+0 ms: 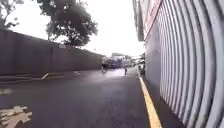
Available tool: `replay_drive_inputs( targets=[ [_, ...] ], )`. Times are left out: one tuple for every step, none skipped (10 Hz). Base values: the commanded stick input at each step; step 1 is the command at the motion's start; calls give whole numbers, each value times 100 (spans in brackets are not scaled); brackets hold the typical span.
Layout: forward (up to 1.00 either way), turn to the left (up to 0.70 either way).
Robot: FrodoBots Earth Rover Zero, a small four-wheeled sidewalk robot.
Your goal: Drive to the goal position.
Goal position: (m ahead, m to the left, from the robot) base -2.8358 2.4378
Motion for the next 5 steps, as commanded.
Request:
replay_drive_inputs(
  targets=[
    [32,-72],
    [31,-27],
    [32,0],
    [31,0],
    [32,0]
  ],
)
